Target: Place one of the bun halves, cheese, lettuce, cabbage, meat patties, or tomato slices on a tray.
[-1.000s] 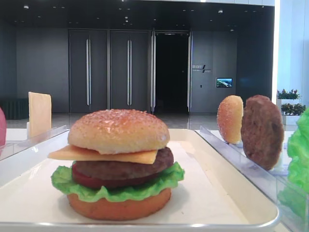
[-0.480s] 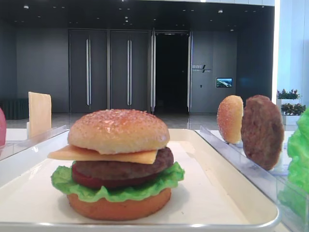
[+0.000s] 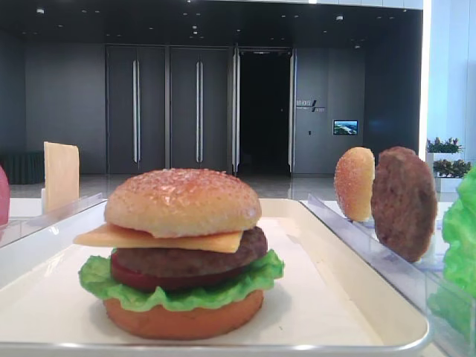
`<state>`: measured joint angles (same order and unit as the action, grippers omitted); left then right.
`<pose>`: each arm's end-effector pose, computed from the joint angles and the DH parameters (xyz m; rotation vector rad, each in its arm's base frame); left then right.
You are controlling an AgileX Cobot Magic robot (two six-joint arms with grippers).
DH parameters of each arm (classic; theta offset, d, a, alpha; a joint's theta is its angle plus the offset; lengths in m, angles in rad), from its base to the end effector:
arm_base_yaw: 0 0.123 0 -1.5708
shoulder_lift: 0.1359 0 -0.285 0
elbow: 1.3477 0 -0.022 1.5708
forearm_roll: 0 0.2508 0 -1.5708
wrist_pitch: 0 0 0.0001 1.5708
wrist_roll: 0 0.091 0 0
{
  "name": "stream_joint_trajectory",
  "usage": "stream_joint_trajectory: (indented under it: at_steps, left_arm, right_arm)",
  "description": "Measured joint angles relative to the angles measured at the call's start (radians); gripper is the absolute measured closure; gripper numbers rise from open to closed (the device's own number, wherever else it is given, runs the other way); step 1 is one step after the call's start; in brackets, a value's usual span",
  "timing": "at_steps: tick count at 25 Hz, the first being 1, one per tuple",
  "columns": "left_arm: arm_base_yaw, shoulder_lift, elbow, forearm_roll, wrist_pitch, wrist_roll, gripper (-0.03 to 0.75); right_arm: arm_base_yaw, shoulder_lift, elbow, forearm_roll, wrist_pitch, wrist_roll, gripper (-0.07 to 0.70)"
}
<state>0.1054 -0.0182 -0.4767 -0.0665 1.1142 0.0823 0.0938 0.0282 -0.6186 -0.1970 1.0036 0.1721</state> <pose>-0.0067 -0.0062 0.2666 -0.0192 2.1011 0.0326 -0.0129 -0.0163 0.3158 0.0864 1.8817 -0.0476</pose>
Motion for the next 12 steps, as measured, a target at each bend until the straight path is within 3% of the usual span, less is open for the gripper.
stream_joint_trajectory:
  at_steps: [7,12]
  left_arm:
    - [0.0,0.0,0.001,0.0,0.0,0.0,0.263]
    - [0.0,0.0,0.002,0.0,0.0,0.0,0.263]
  right_arm:
    - [0.0,-0.036,0.004,0.046,0.064,-0.004,0.041]
    - [0.0,-0.036,0.072,0.074,0.079,-0.005,0.041]
